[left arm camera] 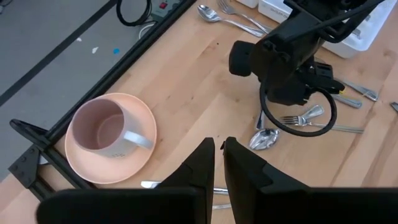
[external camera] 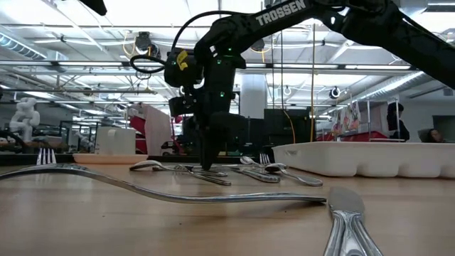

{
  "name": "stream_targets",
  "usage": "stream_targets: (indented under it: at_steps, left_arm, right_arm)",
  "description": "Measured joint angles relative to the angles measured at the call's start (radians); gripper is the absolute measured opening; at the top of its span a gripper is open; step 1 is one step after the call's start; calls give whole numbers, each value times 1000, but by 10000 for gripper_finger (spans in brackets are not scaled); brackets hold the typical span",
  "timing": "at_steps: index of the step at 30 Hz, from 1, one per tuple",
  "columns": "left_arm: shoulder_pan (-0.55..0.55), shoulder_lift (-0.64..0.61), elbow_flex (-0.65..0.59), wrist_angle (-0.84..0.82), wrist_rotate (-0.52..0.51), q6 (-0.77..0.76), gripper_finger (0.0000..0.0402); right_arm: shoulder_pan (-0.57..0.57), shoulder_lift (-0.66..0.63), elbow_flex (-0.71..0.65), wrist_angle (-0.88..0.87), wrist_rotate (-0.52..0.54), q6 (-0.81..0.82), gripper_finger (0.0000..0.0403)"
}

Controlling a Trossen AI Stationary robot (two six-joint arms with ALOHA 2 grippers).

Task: Sort silverware
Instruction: Put the silver table knife into the silverware rack

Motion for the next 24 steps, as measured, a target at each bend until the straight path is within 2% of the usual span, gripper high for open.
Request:
stream_targets:
  at_steps: [9,16,20,24]
  left_arm:
    - [0,0,0,0,-4,0,41]
    - [0,0,0,0,-5,1,41]
    - [0,0,0,0,-5,1,41]
    - [0,0,0,0,-5,19,41]
  right_arm:
    - [1,-11,11,1,44,-2,0]
    - [1,-17,128,-14,44,-5,0]
    - [1,-18,209,-85,44,-11,0]
    - [1,-96,192,-143,45,-62,0]
